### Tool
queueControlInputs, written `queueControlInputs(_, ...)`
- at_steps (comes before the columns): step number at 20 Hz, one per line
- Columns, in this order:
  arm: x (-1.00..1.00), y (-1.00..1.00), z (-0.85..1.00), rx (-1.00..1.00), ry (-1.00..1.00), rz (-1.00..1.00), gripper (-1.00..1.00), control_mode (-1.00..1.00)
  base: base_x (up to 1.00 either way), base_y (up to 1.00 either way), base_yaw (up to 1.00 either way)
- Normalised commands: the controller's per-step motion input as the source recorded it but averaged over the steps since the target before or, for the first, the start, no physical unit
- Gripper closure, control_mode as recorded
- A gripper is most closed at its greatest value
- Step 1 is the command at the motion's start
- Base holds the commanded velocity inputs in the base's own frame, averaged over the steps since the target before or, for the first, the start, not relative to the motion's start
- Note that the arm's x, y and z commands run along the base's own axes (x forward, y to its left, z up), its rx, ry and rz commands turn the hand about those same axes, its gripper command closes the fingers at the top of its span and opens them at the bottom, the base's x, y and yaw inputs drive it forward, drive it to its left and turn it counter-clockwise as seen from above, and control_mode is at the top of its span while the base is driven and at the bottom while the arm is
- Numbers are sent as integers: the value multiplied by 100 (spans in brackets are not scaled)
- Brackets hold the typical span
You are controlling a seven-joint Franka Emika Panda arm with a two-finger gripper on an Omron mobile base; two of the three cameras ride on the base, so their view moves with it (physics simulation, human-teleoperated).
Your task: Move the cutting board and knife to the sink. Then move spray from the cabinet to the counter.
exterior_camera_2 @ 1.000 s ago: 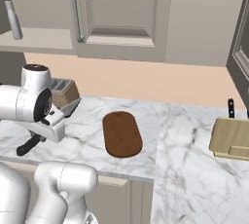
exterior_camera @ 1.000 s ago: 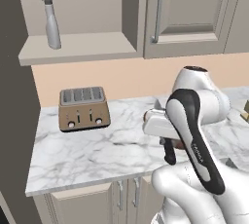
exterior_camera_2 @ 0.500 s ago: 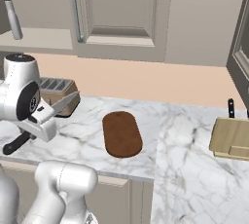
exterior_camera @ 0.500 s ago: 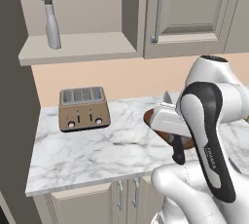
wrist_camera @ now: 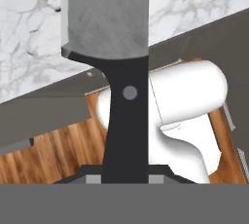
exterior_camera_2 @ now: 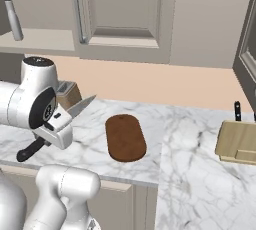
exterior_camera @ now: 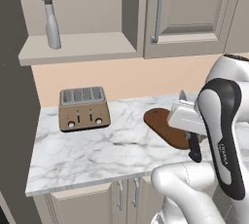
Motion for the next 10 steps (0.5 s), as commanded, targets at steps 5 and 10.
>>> queueControlInputs(5,0,-37,0,0,-9,-4,100,-100,0,0,0)
queueControlInputs(10,0,0,0,0,0,0,100,100,-67,-36,-7)
